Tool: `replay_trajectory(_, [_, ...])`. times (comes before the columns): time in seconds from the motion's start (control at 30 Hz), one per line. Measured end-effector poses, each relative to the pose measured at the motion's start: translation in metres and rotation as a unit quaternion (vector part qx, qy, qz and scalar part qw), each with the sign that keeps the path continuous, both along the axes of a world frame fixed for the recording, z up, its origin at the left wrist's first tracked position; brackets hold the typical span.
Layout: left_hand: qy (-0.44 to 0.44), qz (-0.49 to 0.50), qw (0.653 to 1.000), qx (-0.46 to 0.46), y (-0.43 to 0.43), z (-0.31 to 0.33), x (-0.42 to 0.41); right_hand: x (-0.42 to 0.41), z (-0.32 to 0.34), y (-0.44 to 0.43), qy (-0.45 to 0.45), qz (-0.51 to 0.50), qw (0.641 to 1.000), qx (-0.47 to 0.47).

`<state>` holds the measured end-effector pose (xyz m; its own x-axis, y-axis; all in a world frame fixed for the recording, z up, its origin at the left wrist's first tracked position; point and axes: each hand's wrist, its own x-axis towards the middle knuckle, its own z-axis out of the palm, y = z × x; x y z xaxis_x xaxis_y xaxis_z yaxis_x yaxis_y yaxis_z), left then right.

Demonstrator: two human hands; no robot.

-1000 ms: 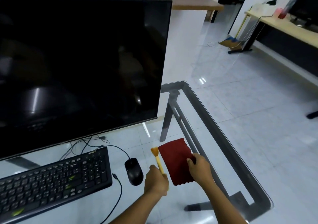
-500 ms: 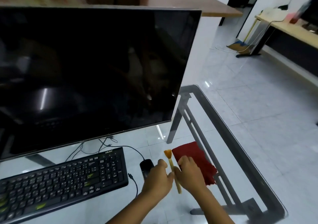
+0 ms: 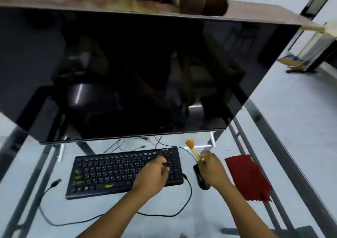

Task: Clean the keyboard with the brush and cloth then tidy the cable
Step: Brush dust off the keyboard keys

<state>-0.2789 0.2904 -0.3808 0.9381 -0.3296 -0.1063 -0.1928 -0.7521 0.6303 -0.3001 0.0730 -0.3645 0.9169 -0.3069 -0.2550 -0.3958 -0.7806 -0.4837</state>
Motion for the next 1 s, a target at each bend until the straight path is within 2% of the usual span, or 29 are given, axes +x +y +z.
replay_trajectory(0.13, [-0.045, 0.042, 0.997, -0.043, 0.076, -0.002, 0.009, 0.018, 0.028, 0.07, -0.074, 0.024, 0.993, 0.094])
replay_trajectory(0.3, [-0.082, 0.109, 0.988, -0.068, 0.163, -0.016, 0.011, 0.029, 0.042, 0.147, -0.092, 0.017, 0.974, 0.207])
replay_trajectory(0.43, [-0.07, 0.206, 0.969, -0.115, 0.211, -0.031, 0.011, 0.04, 0.044, 0.18, -0.129, 0.007, 0.963, 0.237])
replay_trajectory(0.5, [-0.036, 0.251, 0.958, -0.136, 0.226, -0.037, 0.01, 0.045, 0.047, 0.19, -0.15, -0.033, 0.936, 0.318])
replay_trajectory(0.57, [-0.018, 0.254, 0.956, -0.143, 0.235, -0.042, 0.013, 0.049, 0.048, 0.203, -0.157, -0.068, 0.901, 0.399])
replay_trajectory(0.67, [0.019, 0.252, 0.953, -0.169, 0.242, -0.047, 0.022, 0.051, 0.037, 0.234, -0.141, -0.046, 0.913, 0.38])
replay_trajectory(0.77, [0.047, 0.273, 0.94, -0.2, 0.245, -0.051, 0.029, 0.038, 0.016, 0.273, -0.055, 0.047, 0.919, 0.388])
replay_trajectory(0.83, [0.039, 0.282, 0.939, -0.193, 0.247, -0.053, 0.03, 0.025, -0.001, 0.287, 0.019, 0.133, 0.932, 0.337])
replay_trajectory(0.87, [0.032, 0.277, 0.941, -0.19, 0.248, -0.054, 0.029, 0.022, -0.009, 0.288, 0.02, 0.162, 0.942, 0.294])
replay_trajectory(0.93, [0.024, 0.263, 0.945, -0.192, 0.253, -0.057, 0.029, 0.026, -0.013, 0.282, -0.076, 0.163, 0.963, 0.199])
replay_trajectory(1.0, [0.018, 0.254, 0.947, -0.197, 0.257, -0.061, 0.03, 0.033, -0.007, 0.274, -0.193, 0.099, 0.958, 0.189])
